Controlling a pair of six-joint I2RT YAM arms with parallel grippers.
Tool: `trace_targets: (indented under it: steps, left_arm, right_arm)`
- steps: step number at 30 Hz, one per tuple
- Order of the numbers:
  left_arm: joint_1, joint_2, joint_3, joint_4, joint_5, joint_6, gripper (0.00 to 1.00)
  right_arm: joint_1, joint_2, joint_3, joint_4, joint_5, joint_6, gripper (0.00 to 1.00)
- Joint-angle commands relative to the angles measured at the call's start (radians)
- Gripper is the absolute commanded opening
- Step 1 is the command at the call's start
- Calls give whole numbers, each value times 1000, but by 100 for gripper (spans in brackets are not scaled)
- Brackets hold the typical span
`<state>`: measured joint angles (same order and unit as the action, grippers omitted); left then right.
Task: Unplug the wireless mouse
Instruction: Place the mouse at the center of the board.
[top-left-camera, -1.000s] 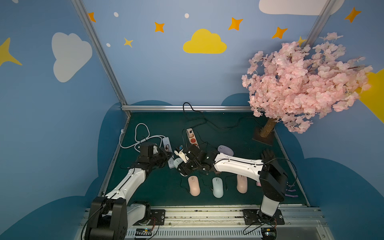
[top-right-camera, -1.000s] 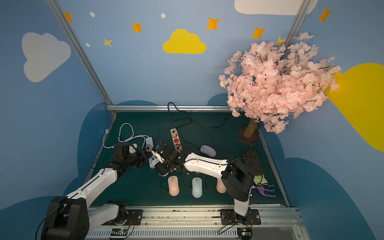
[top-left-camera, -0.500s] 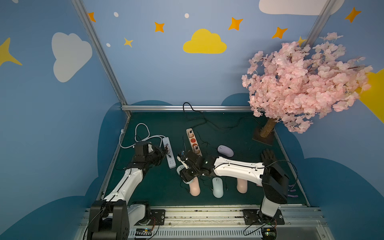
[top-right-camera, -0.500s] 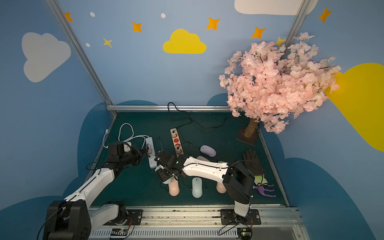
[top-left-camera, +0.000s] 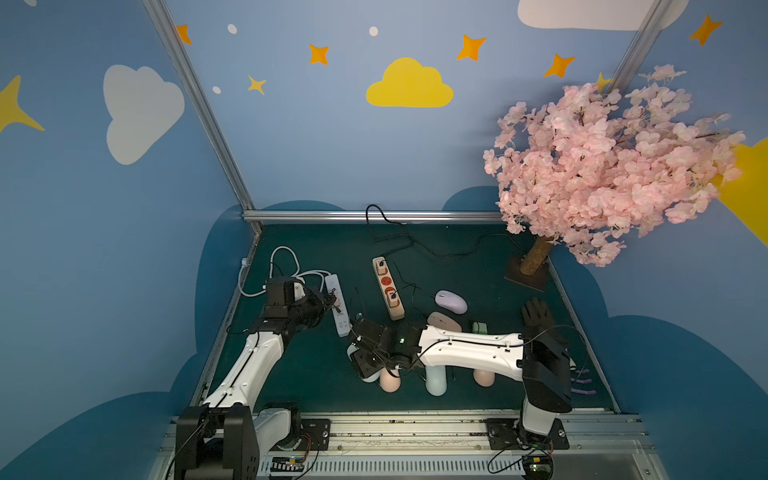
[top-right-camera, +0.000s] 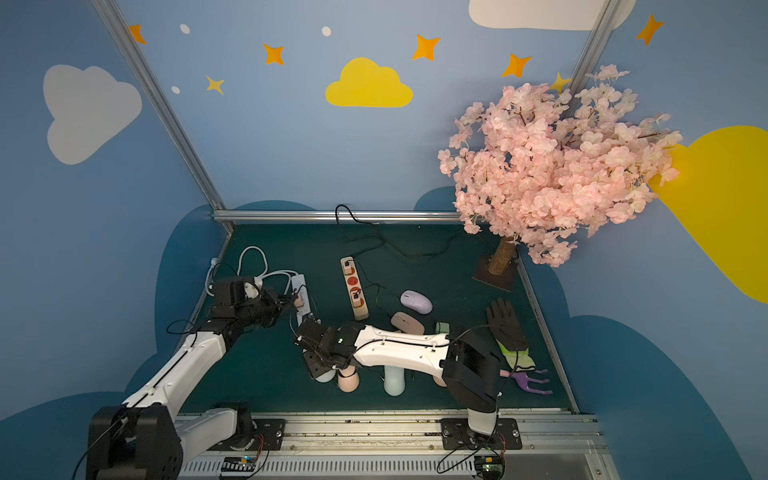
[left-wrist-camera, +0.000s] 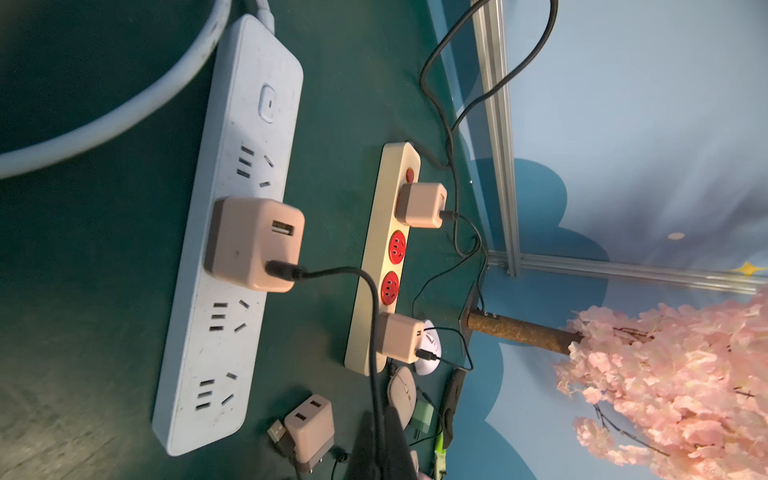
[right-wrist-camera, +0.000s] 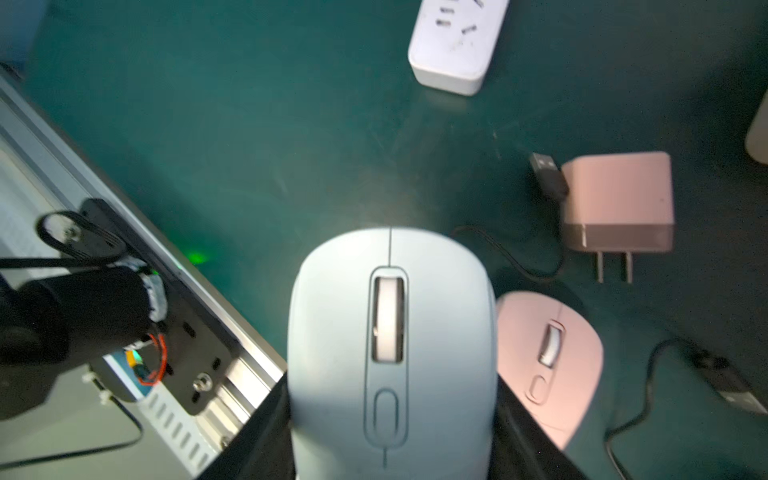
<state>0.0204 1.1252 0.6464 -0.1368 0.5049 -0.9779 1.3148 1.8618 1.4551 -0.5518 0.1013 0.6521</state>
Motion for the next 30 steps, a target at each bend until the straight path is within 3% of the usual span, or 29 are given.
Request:
trace_targets:
  steps: [1,17,26,30]
  left_arm:
    - [12,-23,25,-144,27,105,4]
    - [46,-117,7,-281,67,189,4]
    - [80,-140,-10,-287,89,199,4]
    - [81,-140,-19,-282,101,203,4]
  right_arm:
    - [12,78,91,-25,3,78,0]
    - [-47,171,142,31,-118,136,0]
    - [-4,210,177,22,-36,290,0]
    - [13,228,183,17,-2,327,5]
